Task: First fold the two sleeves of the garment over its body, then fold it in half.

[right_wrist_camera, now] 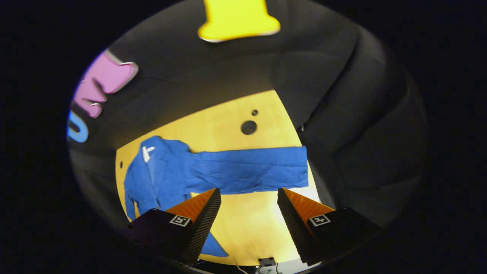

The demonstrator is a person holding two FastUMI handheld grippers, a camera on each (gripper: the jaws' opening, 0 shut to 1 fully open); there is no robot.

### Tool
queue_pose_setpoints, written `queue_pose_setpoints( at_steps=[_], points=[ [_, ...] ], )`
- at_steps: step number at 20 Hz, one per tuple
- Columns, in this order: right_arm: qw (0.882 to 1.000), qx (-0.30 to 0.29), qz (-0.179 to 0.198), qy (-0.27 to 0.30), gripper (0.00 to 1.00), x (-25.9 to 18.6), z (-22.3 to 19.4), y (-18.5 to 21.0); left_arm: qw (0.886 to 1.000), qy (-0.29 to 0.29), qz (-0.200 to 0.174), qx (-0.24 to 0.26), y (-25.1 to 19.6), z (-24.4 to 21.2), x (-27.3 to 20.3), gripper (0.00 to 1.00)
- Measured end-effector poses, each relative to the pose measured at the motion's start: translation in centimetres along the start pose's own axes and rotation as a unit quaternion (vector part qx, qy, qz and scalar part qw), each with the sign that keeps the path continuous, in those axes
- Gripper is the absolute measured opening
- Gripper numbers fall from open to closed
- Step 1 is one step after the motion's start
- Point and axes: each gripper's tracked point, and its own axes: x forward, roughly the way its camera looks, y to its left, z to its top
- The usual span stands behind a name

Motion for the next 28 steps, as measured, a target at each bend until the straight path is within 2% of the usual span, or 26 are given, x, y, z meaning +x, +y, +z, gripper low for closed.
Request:
queue_pose_setpoints(
  at_steps=[1,4,7,13,15,16,17,21,24,28],
  points=[
    [1.000,0.006,-0.016,0.019,0.94,1.9,0.0,-1.9,1.000,0.004,0.013,-0.003,-0.5,-0.3,0.2,0.81],
    [0.998,0.025,-0.029,0.055,0.96,6.7,-0.6,-4.9,0.999,0.024,0.034,0.006,-2.1,-1.8,1.1,0.81],
    [0.996,0.009,-0.048,0.081,0.96,9.6,-1.8,-7.1,0.999,0.042,0.027,0.017,-4.2,-2.8,1.6,0.81],
    [0.992,-0.018,-0.062,0.105,0.95,12.8,-3.1,-7.9,0.998,0.037,0.021,0.044,-6.2,-2.4,1.4,0.81],
    [0.991,-0.007,-0.062,0.116,0.94,13.4,-3.9,-8.1,0.998,0.039,0.022,0.045,-6.3,-2.4,1.3,0.81],
    [0.990,0.005,-0.051,0.128,0.94,13.4,-4.3,-7.8,0.998,0.040,0.027,0.046,-6.0,-2.5,1.2,0.81],
    [0.992,0.015,-0.051,0.113,0.94,13.9,-3.7,-8.1,0.998,0.041,0.032,0.046,-5.7,-2.4,1.2,0.81],
    [0.990,0.029,-0.044,0.130,0.87,13.8,-4.3,-7.6,0.997,0.045,0.043,0.036,-5.2,-3.0,0.9,0.81],
    [0.992,0.014,-0.026,0.125,0.09,13.7,-4.5,-6.5,0.998,0.050,0.036,0.034,-5.6,-3.4,0.8,0.81],
    [0.993,0.016,-0.031,0.115,0.06,13.6,-4.4,-6.4,0.997,0.041,0.037,0.051,-5.3,-2.6,0.6,0.81]
  ],
)
